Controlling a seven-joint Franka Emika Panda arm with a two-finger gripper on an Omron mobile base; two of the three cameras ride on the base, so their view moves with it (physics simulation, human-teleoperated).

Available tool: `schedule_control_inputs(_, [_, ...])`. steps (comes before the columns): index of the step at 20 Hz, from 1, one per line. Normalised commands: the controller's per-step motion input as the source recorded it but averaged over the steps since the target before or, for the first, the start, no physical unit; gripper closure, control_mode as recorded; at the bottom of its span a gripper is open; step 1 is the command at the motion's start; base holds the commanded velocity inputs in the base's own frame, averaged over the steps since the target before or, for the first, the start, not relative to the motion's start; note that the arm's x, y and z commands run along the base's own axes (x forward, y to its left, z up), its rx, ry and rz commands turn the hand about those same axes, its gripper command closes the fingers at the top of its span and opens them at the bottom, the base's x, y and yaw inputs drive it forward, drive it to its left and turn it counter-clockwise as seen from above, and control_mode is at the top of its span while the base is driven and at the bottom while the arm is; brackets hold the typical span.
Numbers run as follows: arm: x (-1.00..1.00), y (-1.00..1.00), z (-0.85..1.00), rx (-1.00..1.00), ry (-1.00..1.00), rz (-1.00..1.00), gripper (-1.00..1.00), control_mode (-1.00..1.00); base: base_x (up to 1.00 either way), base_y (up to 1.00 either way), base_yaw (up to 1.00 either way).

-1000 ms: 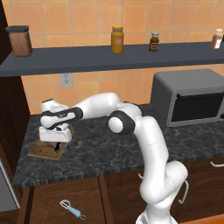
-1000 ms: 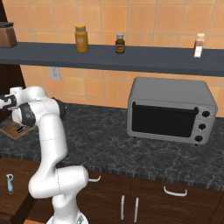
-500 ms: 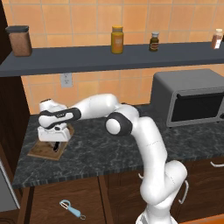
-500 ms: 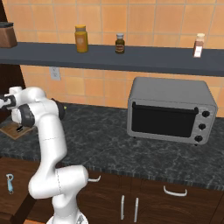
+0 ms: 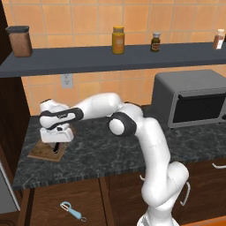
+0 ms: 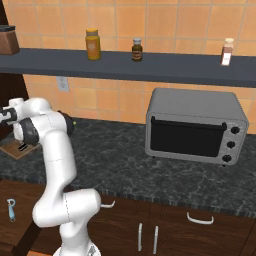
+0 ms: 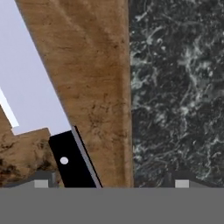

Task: Place the appropriate cutting tool for cutting the broccoli skin on the cutting board.

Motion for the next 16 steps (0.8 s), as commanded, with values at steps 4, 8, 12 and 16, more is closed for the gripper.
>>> schedule_control_inputs(4, [-0.61, -0.5, 0.05, 0.01, -0.14, 0.0, -1.0, -1.0, 0.0, 0.0, 0.0])
schedule_control_inputs(8, [-0.6, -0.45, 0.13, 0.04, -0.17, 0.0, -1.0, -1.0, 0.0, 0.0, 0.0])
schedule_control_inputs(12, [-0.5, -0.39, 0.15, 0.04, -0.22, 0.0, -1.0, -1.0, 0.0, 0.0, 0.0])
schedule_control_inputs(16, [-0.36, -0.29, 0.37, 0.06, -0.21, 0.0, -1.0, -1.0, 0.0, 0.0, 0.0])
